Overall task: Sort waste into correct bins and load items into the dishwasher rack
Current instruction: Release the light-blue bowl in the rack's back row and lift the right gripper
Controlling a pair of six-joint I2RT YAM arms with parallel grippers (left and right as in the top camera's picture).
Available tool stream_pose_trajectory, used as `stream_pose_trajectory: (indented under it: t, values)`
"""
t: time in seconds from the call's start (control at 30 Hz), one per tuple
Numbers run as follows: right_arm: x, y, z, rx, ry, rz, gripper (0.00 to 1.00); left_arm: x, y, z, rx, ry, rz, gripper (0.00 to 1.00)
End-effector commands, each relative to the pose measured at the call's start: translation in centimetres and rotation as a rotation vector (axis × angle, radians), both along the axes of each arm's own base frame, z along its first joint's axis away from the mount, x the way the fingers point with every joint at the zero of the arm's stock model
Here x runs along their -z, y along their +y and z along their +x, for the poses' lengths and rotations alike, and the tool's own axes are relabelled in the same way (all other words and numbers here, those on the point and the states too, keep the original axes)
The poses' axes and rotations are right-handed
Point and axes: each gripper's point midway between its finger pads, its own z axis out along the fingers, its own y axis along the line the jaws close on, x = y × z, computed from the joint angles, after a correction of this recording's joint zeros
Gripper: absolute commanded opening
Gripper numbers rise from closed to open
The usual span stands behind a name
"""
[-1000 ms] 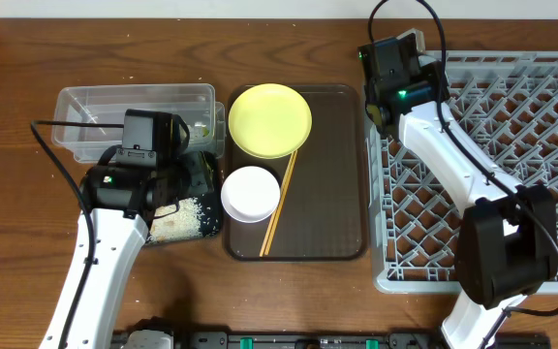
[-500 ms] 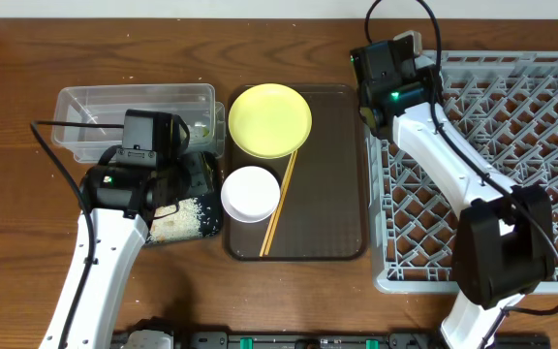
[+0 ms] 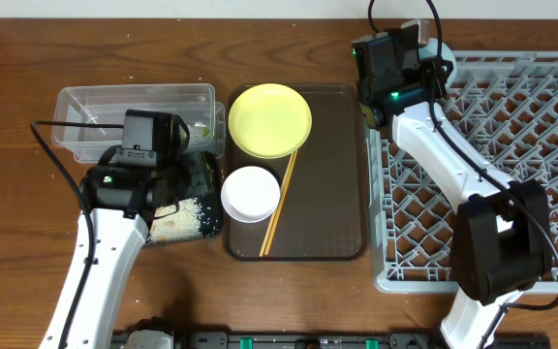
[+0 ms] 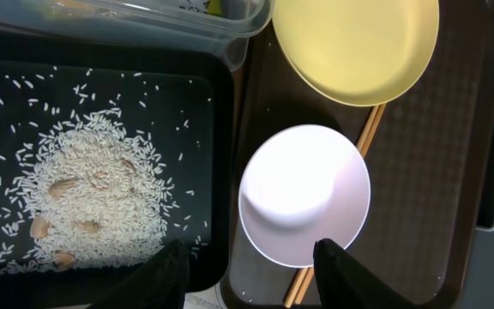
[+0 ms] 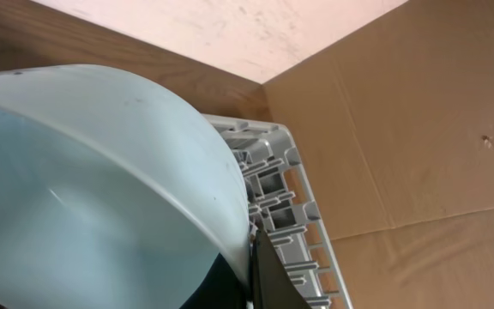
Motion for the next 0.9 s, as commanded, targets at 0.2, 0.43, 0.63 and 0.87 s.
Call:
stream_pose_trajectory:
  t: [0.2, 0.43, 0.63, 0.87]
  values:
    - [4.7, 0.8, -0.1, -0.008, 0.132, -0.053, 0.01, -0.1, 0.3, 0.0, 0.001, 0.000, 0.016, 0.50]
    - [5.9, 2.7, -1.7, -0.045, 0.184, -0.015, 0.01, -0.1, 0.3, 0.0, 0.001, -0.001, 0.016, 0.50]
    - [7.2, 4.5, -4.3, -0.071, 0.238, 0.209, 0.01, -0.1, 0.3, 0.0, 0.001, -0.001, 0.016, 0.50]
    - [7.3, 6.4, -6.6, -0.143, 0.345, 0.416, 0.37, -0.1, 0.3, 0.0, 0.001, -0.001, 0.016, 0.50]
